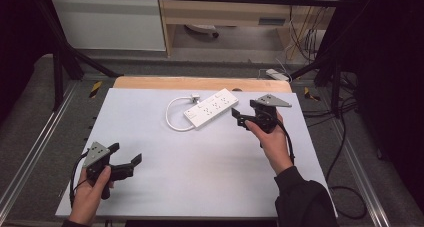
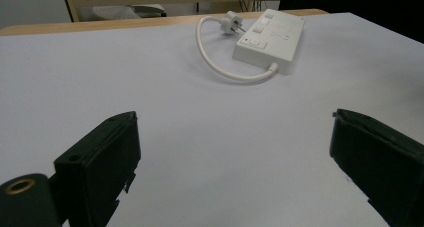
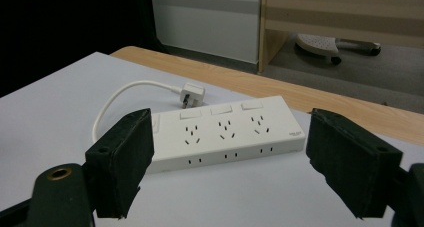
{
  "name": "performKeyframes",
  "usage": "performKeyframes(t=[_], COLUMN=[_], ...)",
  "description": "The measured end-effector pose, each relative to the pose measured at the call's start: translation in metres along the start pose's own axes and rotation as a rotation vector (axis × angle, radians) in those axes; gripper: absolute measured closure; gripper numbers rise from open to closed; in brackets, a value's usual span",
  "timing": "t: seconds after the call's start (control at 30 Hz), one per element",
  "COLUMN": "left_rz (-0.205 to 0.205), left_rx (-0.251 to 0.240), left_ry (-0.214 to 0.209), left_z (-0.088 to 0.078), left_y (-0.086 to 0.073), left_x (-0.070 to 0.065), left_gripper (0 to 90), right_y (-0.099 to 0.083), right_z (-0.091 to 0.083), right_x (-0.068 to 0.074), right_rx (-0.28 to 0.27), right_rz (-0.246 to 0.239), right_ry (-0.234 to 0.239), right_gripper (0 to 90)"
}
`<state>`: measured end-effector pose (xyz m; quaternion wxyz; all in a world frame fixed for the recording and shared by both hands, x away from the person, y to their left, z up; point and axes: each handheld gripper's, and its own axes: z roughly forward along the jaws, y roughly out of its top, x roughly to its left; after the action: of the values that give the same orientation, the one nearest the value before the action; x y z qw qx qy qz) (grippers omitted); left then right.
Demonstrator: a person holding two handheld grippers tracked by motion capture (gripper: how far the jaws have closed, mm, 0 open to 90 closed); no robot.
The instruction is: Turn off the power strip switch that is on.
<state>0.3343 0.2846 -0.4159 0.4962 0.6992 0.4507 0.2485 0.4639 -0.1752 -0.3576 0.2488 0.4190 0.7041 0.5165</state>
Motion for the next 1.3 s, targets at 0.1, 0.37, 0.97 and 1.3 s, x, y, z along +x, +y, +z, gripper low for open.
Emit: performKeyframes(t=[0.1, 0.37, 0.97, 1.3], left_rz=[-0.001, -0.011, -0.015, -0.004], left_rx=[0.001, 0.002, -0.015, 0.005], left_ry=[0.008, 0.02, 0.019, 0.017], left_z=[0.0, 0.001, 0.001, 0.003], left_y=[-0.001, -0.002, -0.001, -0.002], left_x=[0.0, 0.002, 0.001, -0.001], left_gripper=[6.1, 6.2, 6.3, 6.4], right_y=[0.003, 0.009, 0.007, 0.014], right_z=[0.007, 0.021, 0.05, 0.065], right_x=[0.001, 0.001, 0.001, -0.001], right_rx=[-0.002, 0.008, -0.03, -0.025], right_rz=[0.008, -0.015, -0.059, -0.055], right_ry=[0.002, -0.011, -0.009, -0.014], right_gripper=[24.5, 41.4, 79.4, 89.8])
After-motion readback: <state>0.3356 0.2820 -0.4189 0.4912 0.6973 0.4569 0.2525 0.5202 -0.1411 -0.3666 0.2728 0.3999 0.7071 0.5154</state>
